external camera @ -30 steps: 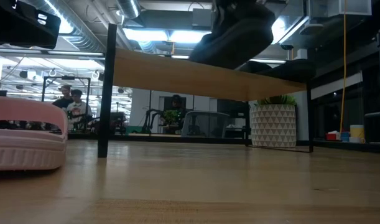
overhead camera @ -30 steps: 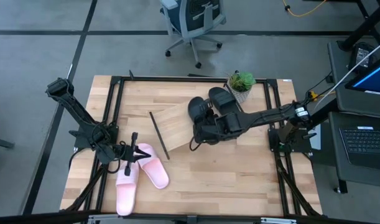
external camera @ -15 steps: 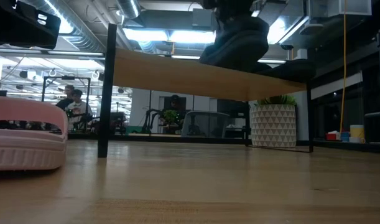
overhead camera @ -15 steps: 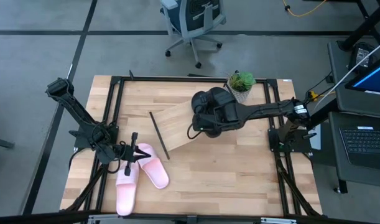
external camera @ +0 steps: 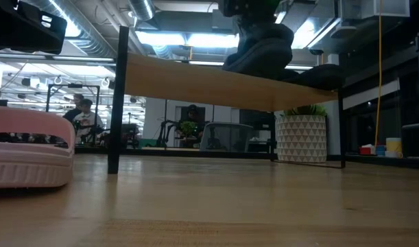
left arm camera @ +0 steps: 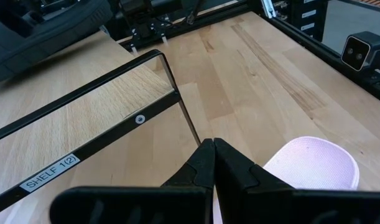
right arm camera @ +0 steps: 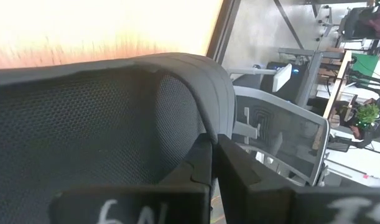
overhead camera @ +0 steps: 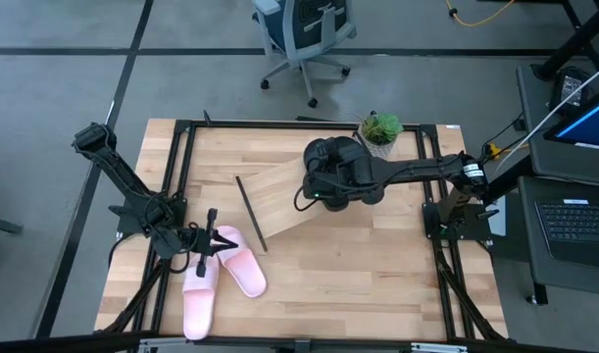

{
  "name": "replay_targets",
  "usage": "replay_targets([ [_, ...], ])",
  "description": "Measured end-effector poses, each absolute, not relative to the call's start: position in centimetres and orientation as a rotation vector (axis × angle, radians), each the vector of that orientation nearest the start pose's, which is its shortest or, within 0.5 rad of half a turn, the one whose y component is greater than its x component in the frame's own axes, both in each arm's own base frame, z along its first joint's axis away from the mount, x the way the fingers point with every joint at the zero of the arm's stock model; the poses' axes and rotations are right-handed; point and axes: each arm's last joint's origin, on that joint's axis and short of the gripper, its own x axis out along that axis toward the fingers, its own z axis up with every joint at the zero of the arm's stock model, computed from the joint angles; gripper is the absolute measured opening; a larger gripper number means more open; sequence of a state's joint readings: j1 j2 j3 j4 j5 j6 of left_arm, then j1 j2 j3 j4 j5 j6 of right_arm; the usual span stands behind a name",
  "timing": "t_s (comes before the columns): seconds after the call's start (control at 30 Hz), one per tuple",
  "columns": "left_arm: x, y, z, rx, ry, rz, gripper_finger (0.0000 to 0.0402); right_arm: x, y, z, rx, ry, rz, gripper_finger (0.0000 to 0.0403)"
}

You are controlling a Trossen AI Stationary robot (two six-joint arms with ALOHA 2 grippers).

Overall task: Pick and place slides into the shelf
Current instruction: Put the left black slide on the shelf

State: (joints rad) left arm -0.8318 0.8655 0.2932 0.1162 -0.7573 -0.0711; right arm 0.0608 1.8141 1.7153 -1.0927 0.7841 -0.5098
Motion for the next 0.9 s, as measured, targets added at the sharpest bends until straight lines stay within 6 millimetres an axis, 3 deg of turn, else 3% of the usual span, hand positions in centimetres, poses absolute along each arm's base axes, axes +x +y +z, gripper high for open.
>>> replay_targets([
  [0.9, 12.72, -11.01, 18.33, 0.255, 0.321, -0.062, 0.0, 36.72, 0.91, 31.36, -0.984, 1.267, -0.303, 0.0011],
])
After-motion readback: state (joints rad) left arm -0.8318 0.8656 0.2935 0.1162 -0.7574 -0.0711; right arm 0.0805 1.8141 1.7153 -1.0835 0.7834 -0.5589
